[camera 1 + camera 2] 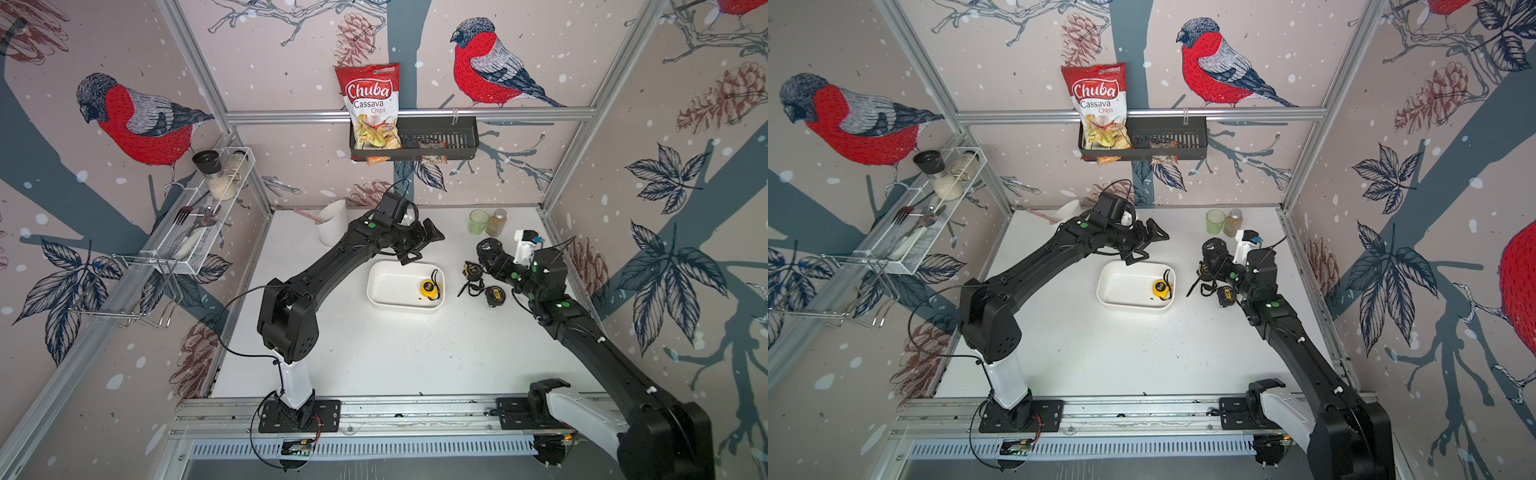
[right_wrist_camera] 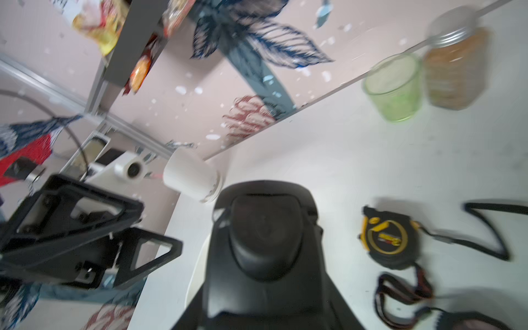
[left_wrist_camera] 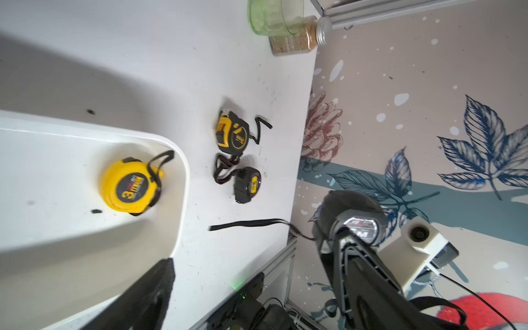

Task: Take the tape measure out of the storage box
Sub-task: Place the tape measure at the center of the board.

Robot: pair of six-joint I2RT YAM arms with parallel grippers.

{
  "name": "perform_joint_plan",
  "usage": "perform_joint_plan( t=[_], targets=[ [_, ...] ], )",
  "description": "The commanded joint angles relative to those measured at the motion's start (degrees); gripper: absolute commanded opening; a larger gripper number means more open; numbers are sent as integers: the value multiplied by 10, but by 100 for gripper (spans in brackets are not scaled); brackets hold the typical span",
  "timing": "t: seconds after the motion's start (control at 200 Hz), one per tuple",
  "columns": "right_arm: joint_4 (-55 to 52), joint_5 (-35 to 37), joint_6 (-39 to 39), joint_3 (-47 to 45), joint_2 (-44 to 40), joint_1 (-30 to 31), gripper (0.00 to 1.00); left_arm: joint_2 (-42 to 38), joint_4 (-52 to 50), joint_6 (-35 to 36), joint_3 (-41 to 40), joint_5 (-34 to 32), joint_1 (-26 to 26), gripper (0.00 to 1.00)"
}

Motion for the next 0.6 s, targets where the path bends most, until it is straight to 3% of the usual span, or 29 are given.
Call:
perform_joint_plan(
  t=[0.0, 0.165, 0.595],
  targets=[
    [-16, -43, 33, -18, -4, -73, 0, 6, -70, 66, 22, -53, 3, 97],
    [-10, -86, 52, -23, 47, -151, 0, 9, -113, 93, 42, -98, 3, 97],
    [95, -68, 125, 19, 225, -199, 0, -37, -121, 103, -11, -144, 3, 97]
  ],
)
